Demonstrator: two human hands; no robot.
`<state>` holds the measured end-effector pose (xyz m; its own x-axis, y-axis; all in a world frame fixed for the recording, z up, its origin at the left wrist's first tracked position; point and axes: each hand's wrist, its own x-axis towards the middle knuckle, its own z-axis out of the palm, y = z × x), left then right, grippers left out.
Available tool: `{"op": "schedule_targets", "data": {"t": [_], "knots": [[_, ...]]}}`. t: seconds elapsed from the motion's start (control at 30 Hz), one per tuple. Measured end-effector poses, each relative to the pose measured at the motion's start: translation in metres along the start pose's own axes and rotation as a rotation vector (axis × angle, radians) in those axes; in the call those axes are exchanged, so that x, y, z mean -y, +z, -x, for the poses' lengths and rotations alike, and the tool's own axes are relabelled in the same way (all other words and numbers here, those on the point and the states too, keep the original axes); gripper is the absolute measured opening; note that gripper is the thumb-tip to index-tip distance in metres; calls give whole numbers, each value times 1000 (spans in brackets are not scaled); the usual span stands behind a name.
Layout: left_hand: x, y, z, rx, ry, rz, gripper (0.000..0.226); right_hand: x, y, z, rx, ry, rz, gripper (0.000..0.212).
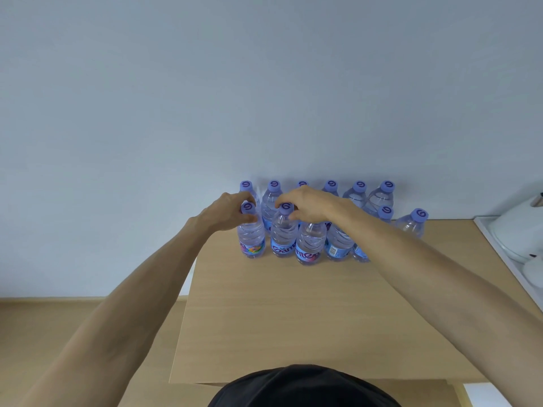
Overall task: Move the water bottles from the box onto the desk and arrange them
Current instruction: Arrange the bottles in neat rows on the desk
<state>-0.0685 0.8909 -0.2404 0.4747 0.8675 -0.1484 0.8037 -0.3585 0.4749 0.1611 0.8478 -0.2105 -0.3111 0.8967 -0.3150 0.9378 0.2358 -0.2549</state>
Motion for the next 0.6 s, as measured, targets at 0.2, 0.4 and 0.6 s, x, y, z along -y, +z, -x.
{"op": "schedule_targets", "data": {"t": [0.2, 0.4, 0.6], "knots": [[3, -2, 1, 22, 1, -12, 30, 7, 6, -6, -149, 47, -27, 23], [3, -1, 0, 27, -2, -12, 31, 10, 13, -11, -234, 90, 6, 44], [1, -2, -2, 31, 1, -26, 30, 9, 7, -8, -110, 12, -6, 30]]}}
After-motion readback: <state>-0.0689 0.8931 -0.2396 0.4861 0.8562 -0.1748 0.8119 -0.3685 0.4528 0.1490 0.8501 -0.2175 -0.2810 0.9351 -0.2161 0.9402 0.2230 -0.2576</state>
